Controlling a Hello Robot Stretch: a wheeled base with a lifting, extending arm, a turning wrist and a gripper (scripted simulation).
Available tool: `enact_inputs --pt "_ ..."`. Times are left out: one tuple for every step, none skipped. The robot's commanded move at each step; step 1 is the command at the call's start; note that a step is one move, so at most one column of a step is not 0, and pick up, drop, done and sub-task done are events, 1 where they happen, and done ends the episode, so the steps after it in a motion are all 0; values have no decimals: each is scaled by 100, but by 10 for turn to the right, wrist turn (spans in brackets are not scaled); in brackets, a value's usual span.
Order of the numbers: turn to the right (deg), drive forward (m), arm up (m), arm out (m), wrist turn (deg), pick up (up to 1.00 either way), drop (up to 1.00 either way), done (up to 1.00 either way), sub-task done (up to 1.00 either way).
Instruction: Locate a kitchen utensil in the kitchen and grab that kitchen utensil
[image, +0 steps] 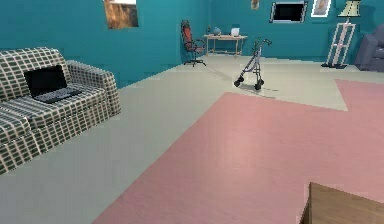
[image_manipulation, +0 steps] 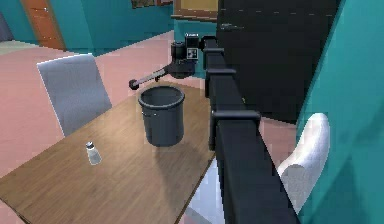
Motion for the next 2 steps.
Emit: enact_inputs --pt "0 0 0 0 30 0 0 0 0" --pt "0 0 -16 0 0 0 0 0 0"
